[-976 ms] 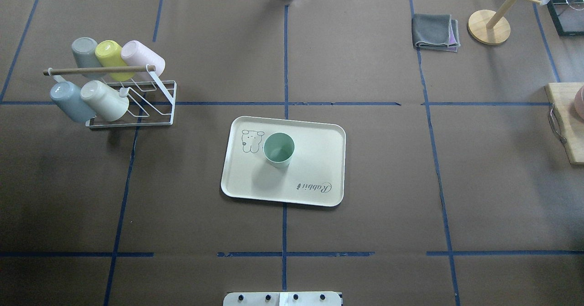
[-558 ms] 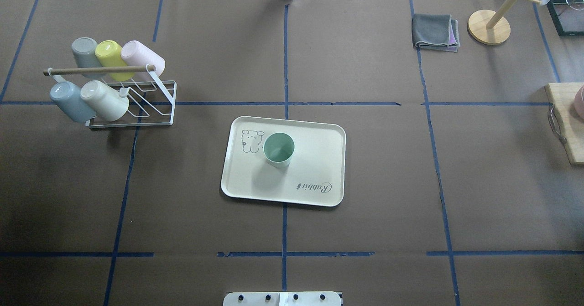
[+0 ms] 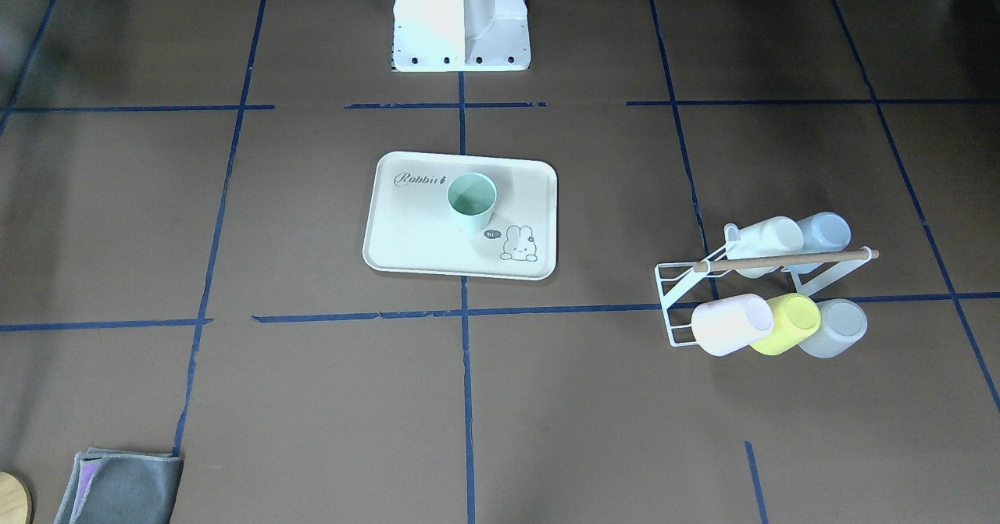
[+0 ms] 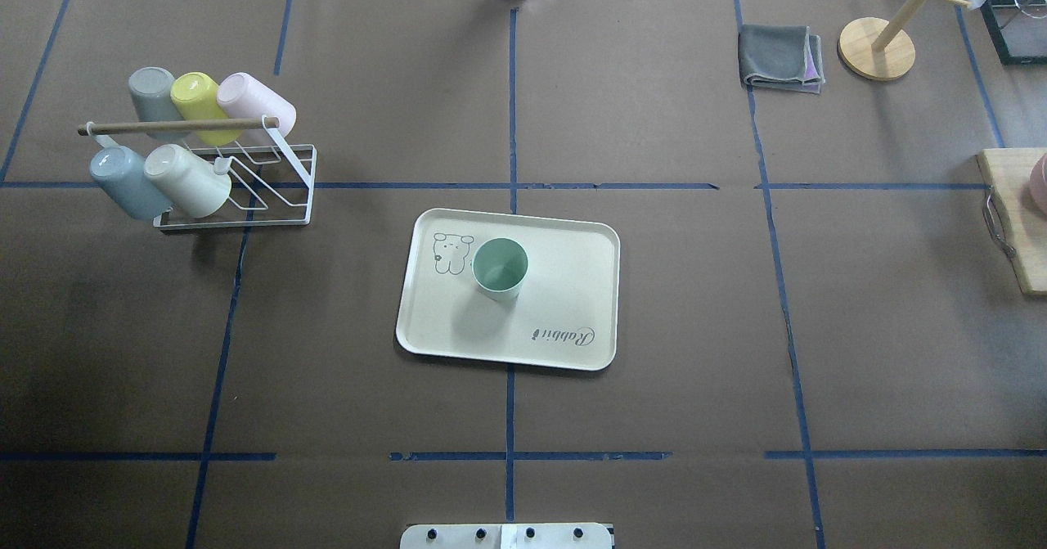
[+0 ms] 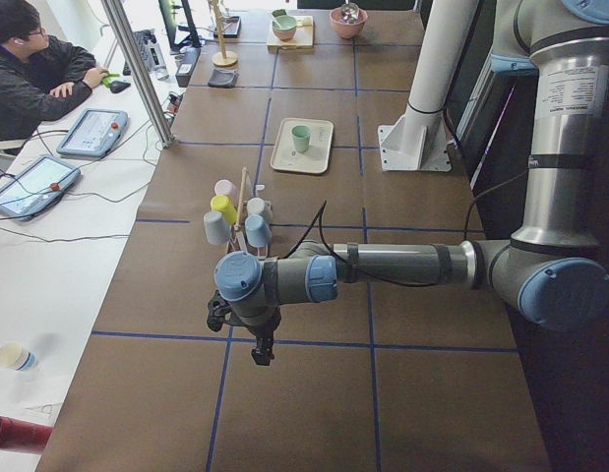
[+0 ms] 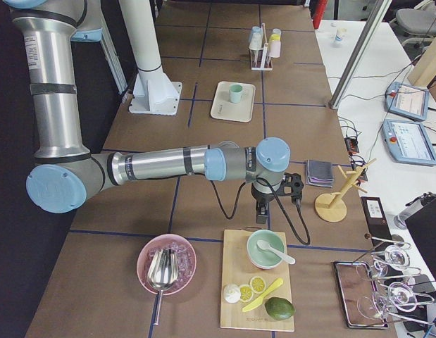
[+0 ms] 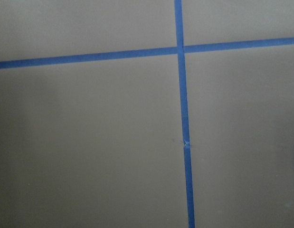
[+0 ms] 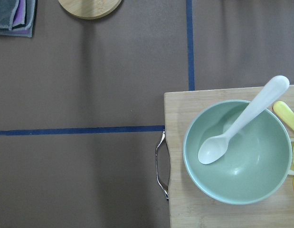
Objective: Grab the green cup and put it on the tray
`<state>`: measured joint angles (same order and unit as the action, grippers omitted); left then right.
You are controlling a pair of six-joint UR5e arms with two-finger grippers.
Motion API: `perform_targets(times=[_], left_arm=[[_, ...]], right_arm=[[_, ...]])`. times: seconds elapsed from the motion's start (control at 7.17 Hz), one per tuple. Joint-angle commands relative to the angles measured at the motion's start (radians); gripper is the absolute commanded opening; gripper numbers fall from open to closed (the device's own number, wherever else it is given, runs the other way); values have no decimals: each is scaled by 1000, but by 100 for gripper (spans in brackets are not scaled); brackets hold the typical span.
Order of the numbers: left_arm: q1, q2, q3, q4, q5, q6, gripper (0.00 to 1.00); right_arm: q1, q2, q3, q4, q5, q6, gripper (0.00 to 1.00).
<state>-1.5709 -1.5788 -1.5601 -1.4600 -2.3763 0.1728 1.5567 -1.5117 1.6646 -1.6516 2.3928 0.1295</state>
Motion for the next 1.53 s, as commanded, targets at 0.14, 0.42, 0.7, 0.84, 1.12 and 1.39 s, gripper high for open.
perform_targets(times=[0.14, 0.42, 0.7, 0.84, 1.12, 1.39], left_arm=[[-14, -23, -2, 3, 2, -1, 100], [-14, -26, -2, 4, 2, -1, 100], [-14, -27, -2, 4, 3, -1, 100], [-14, -29, -3, 4, 3, -1, 100], [-14, -27, -8, 4, 6, -1, 100], [-14, -27, -8, 4, 6, -1, 100]], right_arm=[[20, -73, -17, 1, 0, -28, 100], [25, -81, -22, 4, -3, -42, 100], [26, -85, -60, 102, -9, -44, 100], [26, -81, -69, 120, -7, -42, 100], [34, -78, -69, 122, -9, -39, 100], [40, -74, -68, 122, -7, -31, 100]])
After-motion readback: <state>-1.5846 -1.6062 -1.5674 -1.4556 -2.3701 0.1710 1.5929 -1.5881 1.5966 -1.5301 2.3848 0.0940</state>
